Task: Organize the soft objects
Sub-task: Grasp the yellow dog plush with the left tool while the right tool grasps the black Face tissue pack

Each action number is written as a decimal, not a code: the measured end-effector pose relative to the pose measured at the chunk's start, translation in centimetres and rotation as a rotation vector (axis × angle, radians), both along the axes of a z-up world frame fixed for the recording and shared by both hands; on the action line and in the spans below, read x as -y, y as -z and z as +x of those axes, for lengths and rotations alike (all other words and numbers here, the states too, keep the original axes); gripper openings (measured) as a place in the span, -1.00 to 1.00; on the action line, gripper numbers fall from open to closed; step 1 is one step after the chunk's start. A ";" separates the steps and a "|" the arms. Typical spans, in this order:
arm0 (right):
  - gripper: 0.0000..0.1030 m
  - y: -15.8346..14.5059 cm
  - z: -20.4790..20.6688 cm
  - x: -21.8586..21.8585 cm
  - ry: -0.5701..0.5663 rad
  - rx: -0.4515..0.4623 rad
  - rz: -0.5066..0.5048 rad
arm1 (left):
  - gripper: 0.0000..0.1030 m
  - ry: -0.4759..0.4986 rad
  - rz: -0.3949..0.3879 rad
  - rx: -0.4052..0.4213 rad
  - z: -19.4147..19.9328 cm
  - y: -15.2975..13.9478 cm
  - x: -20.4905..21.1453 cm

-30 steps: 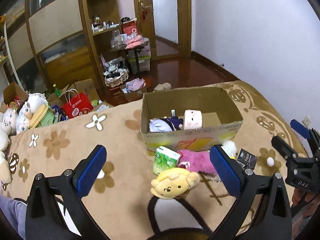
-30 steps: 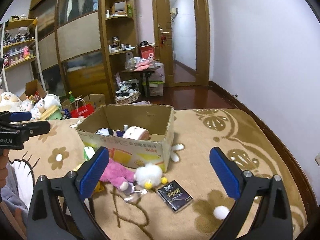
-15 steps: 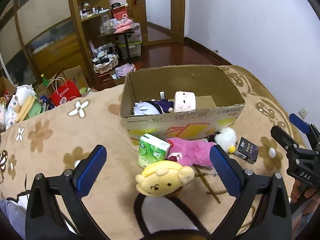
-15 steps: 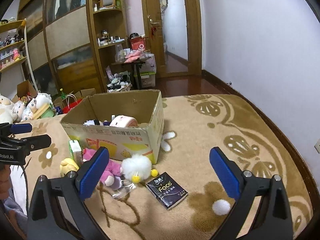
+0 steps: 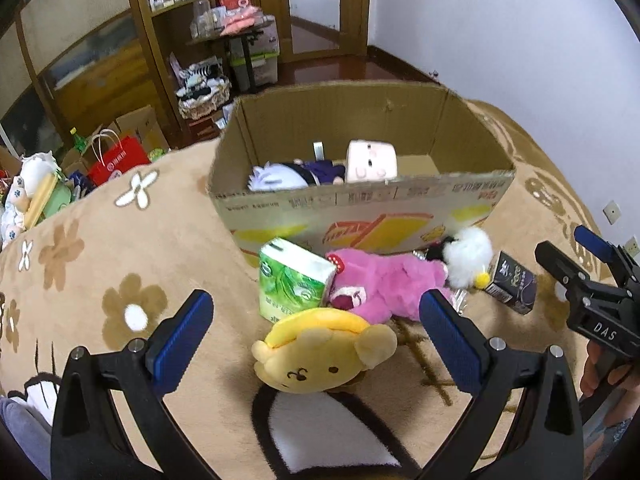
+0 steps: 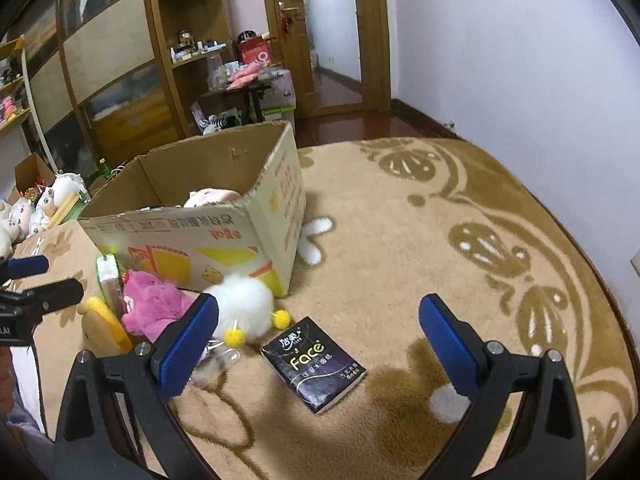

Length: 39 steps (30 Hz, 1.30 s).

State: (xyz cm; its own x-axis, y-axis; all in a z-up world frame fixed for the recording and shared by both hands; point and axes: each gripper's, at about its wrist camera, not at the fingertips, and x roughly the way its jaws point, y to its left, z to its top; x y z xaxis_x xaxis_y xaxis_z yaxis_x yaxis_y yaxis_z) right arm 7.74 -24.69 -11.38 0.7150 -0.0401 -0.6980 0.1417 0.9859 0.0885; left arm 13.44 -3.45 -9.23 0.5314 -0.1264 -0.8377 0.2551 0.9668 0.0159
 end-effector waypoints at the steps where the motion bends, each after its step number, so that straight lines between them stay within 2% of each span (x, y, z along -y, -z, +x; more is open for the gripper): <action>1: 1.00 0.2 0.1 0.1 0.003 -0.006 0.003 | 0.97 0.001 0.005 -0.007 0.0 0.2 0.0; 4: 1.00 1.0 0.5 0.2 0.004 -0.027 0.008 | 0.97 0.005 0.038 -0.020 0.3 1.0 0.4; 15: 1.00 4.1 1.7 -0.4 -0.029 -0.128 -0.018 | 0.97 0.043 0.083 -0.095 0.6 3.6 1.4; 18: 0.99 5.0 2.1 -0.9 -0.053 -0.162 -0.072 | 0.93 0.066 0.079 -0.119 0.5 4.1 1.8; 19: 0.90 5.4 2.3 -1.1 -0.065 -0.180 -0.087 | 0.92 0.072 0.076 -0.131 0.5 4.3 1.9; 22: 0.75 6.6 2.7 -1.2 -0.089 -0.231 -0.071 | 0.72 0.084 0.092 -0.171 0.5 5.1 2.3; 24: 0.68 7.3 2.9 -1.4 -0.101 -0.256 -0.073 | 0.62 0.084 0.119 -0.162 0.5 5.3 2.4; 27: 0.52 7.4 2.9 -1.4 -0.107 -0.252 -0.076 | 0.45 0.068 0.131 -0.170 0.6 5.6 2.2; 30: 0.48 7.3 2.7 -1.3 -0.106 -0.249 -0.068 | 0.29 0.060 0.131 -0.172 0.6 5.6 1.9; 39: 0.43 6.4 1.9 -1.5 -0.105 -0.235 -0.070 | 0.18 0.041 0.093 -0.172 0.4 5.3 1.2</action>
